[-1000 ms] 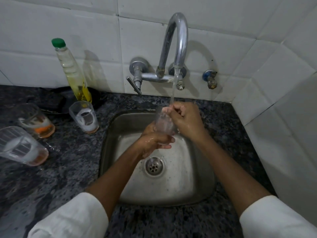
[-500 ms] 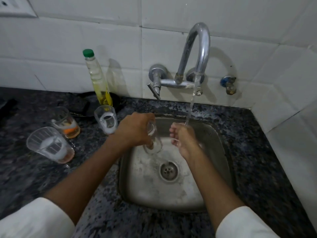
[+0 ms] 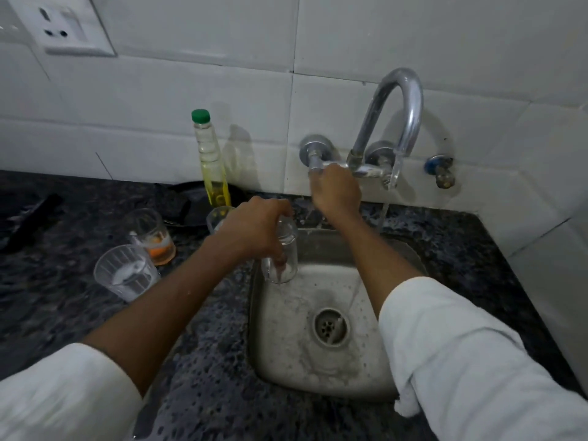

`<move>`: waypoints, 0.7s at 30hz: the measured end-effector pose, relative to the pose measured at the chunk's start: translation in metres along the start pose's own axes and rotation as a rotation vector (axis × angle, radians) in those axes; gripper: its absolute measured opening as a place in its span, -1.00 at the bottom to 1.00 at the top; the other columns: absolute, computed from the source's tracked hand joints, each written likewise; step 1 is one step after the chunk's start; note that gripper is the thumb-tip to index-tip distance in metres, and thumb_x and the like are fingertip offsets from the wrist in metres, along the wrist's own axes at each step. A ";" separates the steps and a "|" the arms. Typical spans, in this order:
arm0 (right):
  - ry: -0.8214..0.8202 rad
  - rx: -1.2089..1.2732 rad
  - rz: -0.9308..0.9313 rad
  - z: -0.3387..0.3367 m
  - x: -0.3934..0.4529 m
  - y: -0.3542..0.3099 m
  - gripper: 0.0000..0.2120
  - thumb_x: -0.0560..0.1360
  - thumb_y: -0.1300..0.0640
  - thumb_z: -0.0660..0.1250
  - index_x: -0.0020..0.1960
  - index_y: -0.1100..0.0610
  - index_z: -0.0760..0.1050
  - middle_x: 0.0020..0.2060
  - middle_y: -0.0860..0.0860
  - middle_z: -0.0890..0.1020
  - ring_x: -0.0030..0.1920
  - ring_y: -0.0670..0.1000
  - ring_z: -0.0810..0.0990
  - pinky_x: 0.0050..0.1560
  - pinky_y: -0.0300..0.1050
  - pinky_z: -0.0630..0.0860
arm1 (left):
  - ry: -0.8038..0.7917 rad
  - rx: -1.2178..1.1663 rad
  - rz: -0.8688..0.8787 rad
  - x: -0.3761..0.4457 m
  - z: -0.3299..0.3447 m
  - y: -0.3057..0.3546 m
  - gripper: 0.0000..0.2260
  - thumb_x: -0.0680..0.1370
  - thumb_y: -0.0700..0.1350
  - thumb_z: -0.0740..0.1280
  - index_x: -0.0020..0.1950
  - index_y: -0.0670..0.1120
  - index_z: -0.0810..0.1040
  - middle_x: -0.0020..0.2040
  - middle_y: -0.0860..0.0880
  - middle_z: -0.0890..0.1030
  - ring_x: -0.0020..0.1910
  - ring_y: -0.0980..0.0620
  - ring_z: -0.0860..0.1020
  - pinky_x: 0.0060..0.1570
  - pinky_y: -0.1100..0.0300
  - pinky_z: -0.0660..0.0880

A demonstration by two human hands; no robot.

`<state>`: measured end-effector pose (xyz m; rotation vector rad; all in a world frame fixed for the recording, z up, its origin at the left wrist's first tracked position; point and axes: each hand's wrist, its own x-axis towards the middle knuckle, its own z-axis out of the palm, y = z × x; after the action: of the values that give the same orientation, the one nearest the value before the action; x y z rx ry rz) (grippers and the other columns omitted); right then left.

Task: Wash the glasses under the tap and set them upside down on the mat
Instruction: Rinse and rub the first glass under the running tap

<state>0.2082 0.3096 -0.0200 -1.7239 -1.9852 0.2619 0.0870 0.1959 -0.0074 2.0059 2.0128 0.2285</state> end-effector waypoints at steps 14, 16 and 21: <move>-0.598 0.584 -0.110 -0.019 -0.114 0.047 -0.41 0.33 0.27 0.55 0.29 0.04 0.42 0.14 -0.09 0.57 0.16 -0.09 0.55 0.08 -0.16 0.56 | -0.075 -0.108 0.120 -0.002 -0.017 0.010 -0.14 0.08 0.05 0.70 0.27 0.00 0.37 -0.04 0.00 0.51 -0.07 -0.04 0.50 -0.19 0.10 0.43; -0.488 0.712 -0.077 -0.013 -0.129 0.049 -0.42 0.24 0.19 0.62 0.18 0.03 0.47 0.04 -0.07 0.62 0.08 -0.05 0.60 0.09 -0.01 0.60 | -0.084 -0.121 0.156 -0.006 -0.019 0.021 -0.11 0.10 0.10 0.69 0.32 0.00 0.35 0.03 -0.01 0.49 -0.02 -0.03 0.48 -0.13 0.12 0.42; -0.248 0.732 -0.051 -0.018 -0.152 0.052 -0.44 0.16 0.09 0.66 0.09 0.11 0.54 -0.09 0.02 0.69 -0.05 -0.05 0.66 -0.04 0.02 0.63 | -0.086 -0.143 0.172 -0.024 -0.019 0.044 -0.23 0.26 0.14 0.62 0.36 -0.01 0.36 0.13 -0.06 0.55 0.05 -0.05 0.52 0.00 0.08 0.49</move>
<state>0.2738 0.1688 -0.0642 -1.2001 -1.7594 1.0759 0.1225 0.1750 0.0265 2.0617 1.7236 0.3073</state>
